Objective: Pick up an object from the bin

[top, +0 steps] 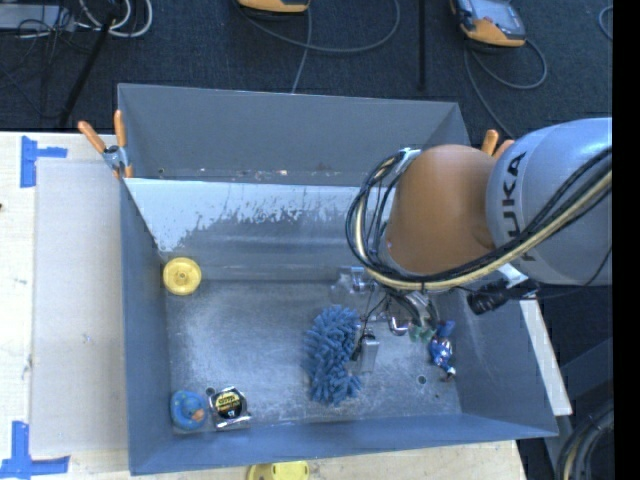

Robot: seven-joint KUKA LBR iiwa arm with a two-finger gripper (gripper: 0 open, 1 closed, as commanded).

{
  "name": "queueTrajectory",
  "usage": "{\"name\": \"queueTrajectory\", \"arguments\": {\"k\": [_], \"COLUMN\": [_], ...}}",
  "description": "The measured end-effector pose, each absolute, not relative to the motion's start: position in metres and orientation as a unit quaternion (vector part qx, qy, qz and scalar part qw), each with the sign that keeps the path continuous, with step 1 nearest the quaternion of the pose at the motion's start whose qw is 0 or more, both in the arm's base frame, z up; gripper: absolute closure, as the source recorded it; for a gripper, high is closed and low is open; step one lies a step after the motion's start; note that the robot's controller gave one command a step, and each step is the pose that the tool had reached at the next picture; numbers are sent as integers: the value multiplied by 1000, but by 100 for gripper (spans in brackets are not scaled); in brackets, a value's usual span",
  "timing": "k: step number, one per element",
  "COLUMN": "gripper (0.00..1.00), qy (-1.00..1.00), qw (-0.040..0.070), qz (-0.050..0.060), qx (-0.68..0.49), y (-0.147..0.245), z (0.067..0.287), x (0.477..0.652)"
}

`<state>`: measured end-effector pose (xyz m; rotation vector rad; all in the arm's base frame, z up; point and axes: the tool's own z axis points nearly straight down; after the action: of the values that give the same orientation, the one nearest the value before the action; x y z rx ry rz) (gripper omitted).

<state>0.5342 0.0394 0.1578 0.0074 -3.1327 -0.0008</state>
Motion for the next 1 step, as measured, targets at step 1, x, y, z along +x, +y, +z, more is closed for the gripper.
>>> {"name": "queueTrajectory", "arguments": {"k": [1], "gripper": [0], "qy": [-1000], "qw": [1], "qz": [0], "qx": [2], "y": [39], "z": [162], "x": [536]}}
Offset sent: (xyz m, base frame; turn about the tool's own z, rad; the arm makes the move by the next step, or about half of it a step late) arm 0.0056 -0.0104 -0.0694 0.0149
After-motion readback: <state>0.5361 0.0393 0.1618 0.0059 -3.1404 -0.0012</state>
